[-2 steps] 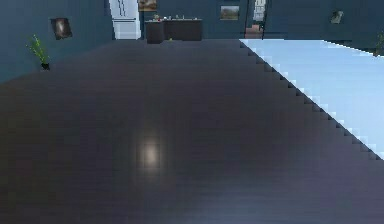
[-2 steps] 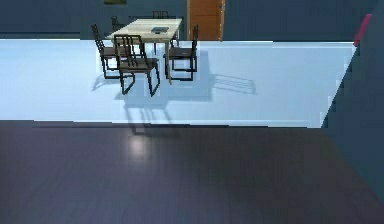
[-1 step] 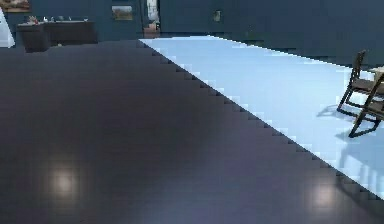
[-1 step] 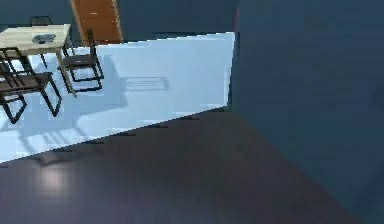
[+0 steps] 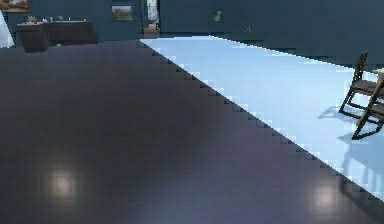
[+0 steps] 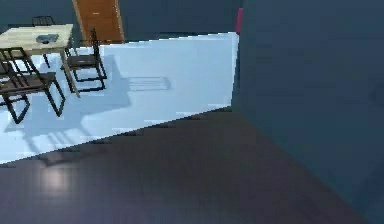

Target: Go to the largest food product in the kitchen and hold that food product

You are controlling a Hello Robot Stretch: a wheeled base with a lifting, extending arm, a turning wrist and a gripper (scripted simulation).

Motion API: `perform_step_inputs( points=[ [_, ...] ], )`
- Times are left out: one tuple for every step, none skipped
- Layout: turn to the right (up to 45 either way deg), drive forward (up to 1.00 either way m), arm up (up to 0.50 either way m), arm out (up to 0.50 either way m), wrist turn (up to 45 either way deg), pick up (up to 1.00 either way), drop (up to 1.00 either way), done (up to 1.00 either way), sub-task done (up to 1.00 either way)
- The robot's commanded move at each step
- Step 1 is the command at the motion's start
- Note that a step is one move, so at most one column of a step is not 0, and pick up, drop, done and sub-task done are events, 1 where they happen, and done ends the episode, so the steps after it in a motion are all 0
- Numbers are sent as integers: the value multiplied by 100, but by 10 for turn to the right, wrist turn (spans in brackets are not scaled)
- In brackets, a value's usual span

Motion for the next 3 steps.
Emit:
perform_step_inputs(
  points=[
    [-450, 0, 0, 0, 0, 0, 0, 0, 0],
    [-330, 0, 0, 0, 0, 0, 0, 0, 0],
    [0, 30, 0, 0, 0, 0, 0, 0, 0]
  ],
)
